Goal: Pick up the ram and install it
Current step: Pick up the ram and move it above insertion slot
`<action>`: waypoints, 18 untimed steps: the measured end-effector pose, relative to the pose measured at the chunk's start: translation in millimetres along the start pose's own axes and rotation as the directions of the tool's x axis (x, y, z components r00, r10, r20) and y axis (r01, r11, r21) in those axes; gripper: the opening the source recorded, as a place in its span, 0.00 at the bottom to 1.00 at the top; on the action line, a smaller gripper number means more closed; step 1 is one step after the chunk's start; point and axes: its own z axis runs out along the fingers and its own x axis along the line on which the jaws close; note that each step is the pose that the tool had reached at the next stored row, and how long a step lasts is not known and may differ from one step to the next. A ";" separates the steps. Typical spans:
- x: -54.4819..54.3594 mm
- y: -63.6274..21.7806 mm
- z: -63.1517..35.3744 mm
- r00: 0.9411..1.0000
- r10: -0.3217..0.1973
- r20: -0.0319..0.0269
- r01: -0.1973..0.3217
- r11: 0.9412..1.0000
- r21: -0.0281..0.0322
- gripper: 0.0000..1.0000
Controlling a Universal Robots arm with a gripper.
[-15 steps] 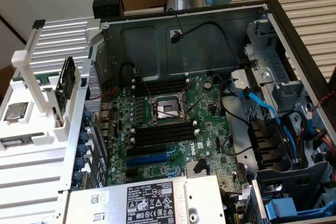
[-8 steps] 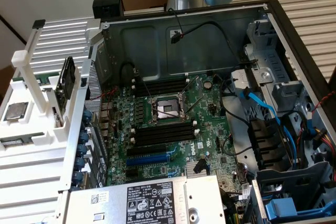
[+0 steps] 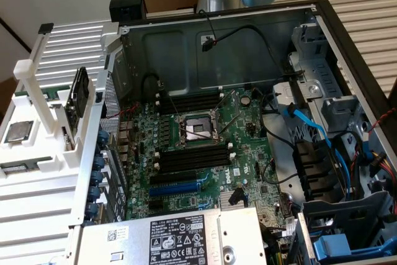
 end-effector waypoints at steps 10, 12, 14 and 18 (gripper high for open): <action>0.0 0.0 0.8 0.980 -0.199 -0.003 0.199 0.980 0.009 0.10; 0.0 0.0 0.9 0.963 -0.271 -0.003 0.271 0.963 0.018 0.10; 0.0 0.0 1.0 0.952 -0.305 -0.003 0.305 0.952 0.023 0.10; 0.1 -0.1 1.3 0.931 -0.366 -0.003 0.365 0.930 0.037 0.10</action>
